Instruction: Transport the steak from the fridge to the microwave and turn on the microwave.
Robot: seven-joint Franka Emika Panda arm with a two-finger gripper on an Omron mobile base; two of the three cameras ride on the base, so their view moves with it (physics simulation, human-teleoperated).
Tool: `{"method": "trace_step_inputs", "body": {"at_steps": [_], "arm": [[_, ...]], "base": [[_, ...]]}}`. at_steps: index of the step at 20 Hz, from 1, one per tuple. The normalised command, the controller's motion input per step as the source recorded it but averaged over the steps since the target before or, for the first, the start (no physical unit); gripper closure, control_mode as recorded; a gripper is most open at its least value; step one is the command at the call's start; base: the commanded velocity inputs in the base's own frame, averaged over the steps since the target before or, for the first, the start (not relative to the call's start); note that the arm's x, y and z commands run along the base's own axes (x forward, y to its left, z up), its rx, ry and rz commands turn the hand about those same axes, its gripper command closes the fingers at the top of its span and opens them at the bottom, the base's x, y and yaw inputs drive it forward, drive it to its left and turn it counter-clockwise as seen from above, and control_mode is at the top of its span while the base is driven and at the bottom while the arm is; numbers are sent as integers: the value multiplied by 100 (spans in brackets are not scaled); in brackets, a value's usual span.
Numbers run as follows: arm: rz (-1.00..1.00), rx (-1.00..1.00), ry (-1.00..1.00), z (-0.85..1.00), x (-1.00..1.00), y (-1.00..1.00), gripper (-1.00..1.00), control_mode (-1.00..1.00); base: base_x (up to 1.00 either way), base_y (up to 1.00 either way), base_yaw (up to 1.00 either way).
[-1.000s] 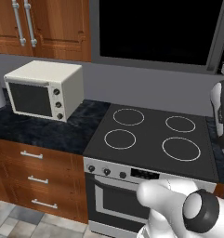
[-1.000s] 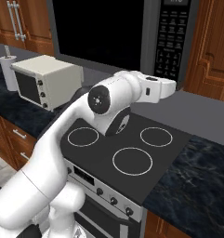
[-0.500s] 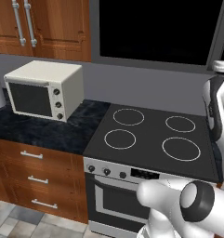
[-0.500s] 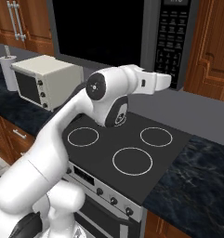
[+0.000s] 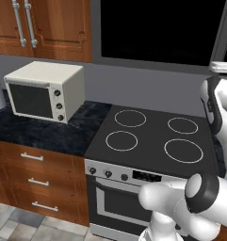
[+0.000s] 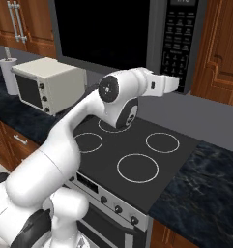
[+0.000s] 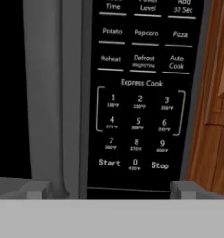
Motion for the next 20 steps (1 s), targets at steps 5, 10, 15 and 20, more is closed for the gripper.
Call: {"method": "trace_step_inputs", "body": {"at_steps": [5,10,15,20], "arm": [[0,0,0,-2,0,-24,-100,-100],[0,0,0,0,7,-10,-100,-100],[0,0,0,0,9,-3,-100,-100],[0,0,0,0,3,-15,-100,-100]], "base": [[0,0,0],[0,0,0],[0,0,0],[0,0,0]]}}
